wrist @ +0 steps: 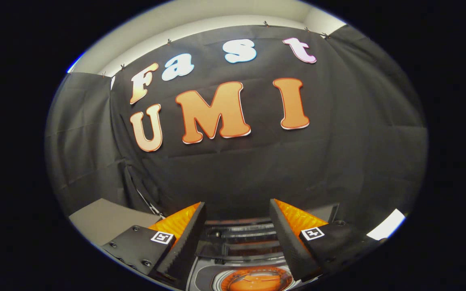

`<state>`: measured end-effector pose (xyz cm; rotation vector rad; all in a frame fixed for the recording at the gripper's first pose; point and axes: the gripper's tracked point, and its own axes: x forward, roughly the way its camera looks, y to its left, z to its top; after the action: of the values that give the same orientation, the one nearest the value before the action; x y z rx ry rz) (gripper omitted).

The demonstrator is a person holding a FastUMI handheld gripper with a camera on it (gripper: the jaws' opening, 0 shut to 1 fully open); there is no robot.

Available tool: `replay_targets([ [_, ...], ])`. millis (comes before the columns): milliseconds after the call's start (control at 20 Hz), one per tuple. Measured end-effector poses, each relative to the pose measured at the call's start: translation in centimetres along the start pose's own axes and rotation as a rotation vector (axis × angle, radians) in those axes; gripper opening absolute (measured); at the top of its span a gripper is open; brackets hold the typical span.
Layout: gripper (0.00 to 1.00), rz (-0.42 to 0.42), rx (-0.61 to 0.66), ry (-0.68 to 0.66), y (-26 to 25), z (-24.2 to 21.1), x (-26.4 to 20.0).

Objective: Put the clothes into the washing machine and then close the washing machine lid.

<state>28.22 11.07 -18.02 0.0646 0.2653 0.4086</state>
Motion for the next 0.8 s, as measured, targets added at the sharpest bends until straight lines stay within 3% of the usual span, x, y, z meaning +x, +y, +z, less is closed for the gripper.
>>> replay_targets([
  [250, 0.99, -0.02, -0.083, 0.031, -0.5, 0.4, 5.7],
  [800, 0.99, -0.06, -0.107, 0.248, -1.4, -7.6, 12.2],
])
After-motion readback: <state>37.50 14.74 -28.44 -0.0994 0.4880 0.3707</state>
